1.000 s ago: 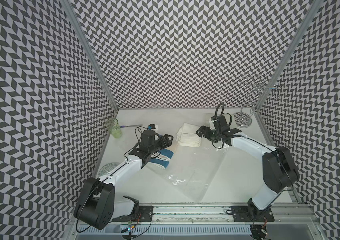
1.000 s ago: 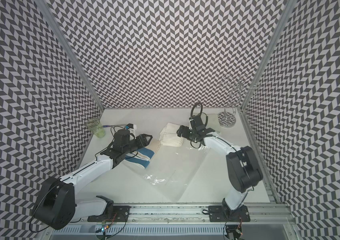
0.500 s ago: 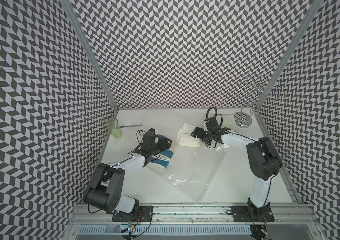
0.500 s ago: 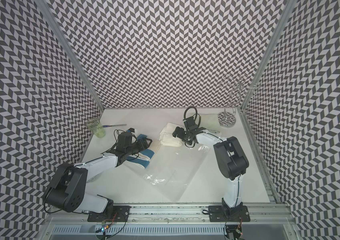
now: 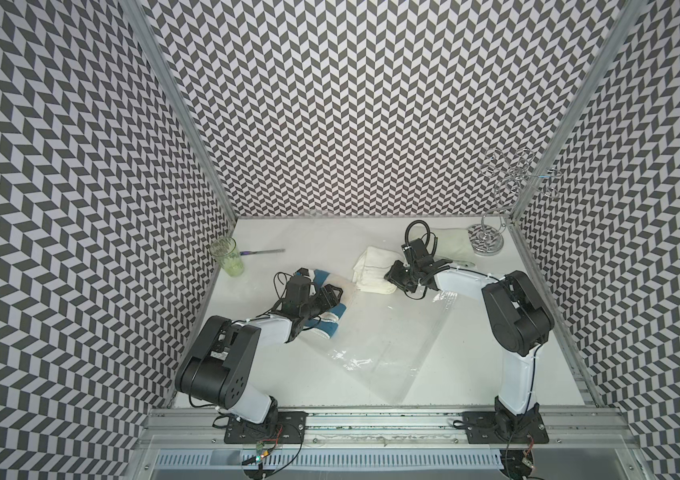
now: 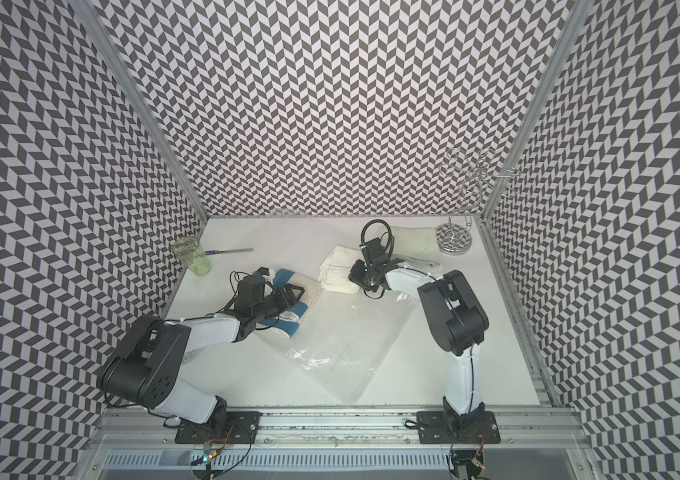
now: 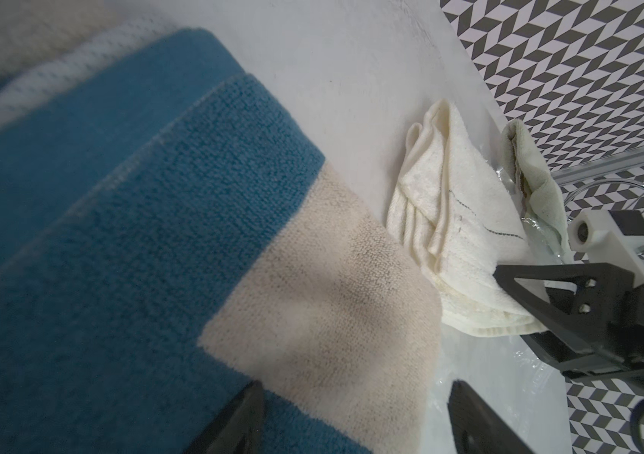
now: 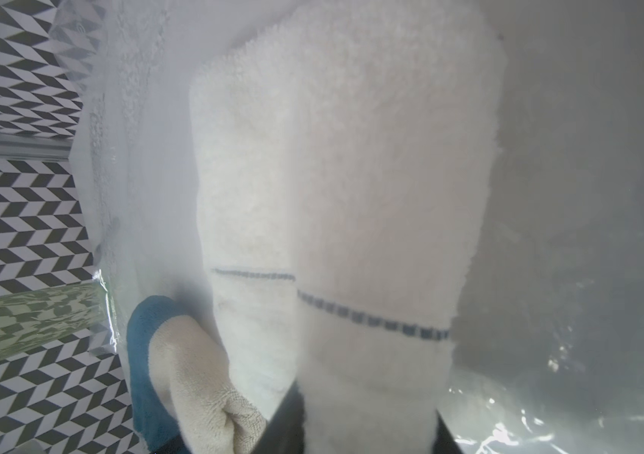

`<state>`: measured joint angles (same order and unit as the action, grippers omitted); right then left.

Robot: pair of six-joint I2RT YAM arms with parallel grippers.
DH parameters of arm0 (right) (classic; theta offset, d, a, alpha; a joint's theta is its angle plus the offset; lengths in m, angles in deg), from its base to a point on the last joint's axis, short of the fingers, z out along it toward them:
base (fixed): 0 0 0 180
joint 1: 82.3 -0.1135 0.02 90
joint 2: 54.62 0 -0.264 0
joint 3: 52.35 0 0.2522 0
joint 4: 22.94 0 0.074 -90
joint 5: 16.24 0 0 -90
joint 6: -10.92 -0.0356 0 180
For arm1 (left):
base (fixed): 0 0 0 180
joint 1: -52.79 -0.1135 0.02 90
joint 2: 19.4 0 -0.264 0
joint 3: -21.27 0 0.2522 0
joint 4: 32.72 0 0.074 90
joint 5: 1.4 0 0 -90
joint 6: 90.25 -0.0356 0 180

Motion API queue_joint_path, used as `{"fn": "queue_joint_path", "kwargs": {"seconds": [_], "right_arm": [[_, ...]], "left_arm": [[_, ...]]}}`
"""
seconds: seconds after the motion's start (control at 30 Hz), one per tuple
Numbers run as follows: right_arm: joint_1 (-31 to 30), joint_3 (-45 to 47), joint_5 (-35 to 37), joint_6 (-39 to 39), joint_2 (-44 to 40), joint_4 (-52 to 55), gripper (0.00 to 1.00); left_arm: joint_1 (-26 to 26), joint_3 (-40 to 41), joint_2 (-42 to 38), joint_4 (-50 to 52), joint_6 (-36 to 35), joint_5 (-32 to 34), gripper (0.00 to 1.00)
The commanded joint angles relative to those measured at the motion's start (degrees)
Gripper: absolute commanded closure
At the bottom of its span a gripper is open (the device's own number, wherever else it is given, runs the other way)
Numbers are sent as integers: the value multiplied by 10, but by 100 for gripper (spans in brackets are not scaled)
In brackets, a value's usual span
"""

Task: Place the folded towel into the vacuum bag
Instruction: Pick up the towel from the center of the board, then place the towel at the center of the board.

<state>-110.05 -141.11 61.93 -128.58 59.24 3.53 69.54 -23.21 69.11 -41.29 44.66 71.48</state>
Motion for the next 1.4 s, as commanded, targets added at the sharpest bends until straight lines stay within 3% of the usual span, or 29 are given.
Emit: {"fn": "queue_joint_path", "kwargs": {"seconds": [0.0, 0.1, 0.2, 0.3, 0.37, 0.5, 0.7, 0.83, 0.93, 1.1, 1.3, 1.37], "right_arm": [[-14, -72, 42, 80, -6, 18, 86], [-34, -115, 94, 160, -45, 93, 96], [-33, -50, 119, 182, -138, 118, 99], [-24, 18, 210, 189, -246, 177, 99], [22, 78, 235, 178, -312, 205, 99], [205, 224, 181, 146, -415, 201, 100], [367, 318, 222, 156, -374, 132, 100], [429, 298, 203, 156, -283, 140, 98], [445, 301, 221, 150, -265, 129, 88], [439, 298, 245, 143, -263, 140, 45], [401, 286, 305, 142, -354, 206, 20], [396, 272, 296, 150, -374, 232, 18]], "left_arm": [[-10, 15, 8, 20, 7, -4, 23], [-12, 11, 7, 25, 8, -5, 23], [-15, 8, 3, 29, 8, -5, 23], [-24, 8, 0, 39, 6, -5, 23], [-31, 17, -3, 38, 10, -7, 23], [-32, 27, 0, 23, 20, -13, 23], [-32, 24, 7, 17, 23, -30, 24], [-30, 18, -6, 30, 22, -37, 24], [-22, 6, -27, 47, 20, -42, 24], [-4, -39, -68, 105, -1, -36, 24], [-1, -83, -119, 172, -32, -13, 24], [-1, -101, -136, 199, -49, -6, 24]]}}
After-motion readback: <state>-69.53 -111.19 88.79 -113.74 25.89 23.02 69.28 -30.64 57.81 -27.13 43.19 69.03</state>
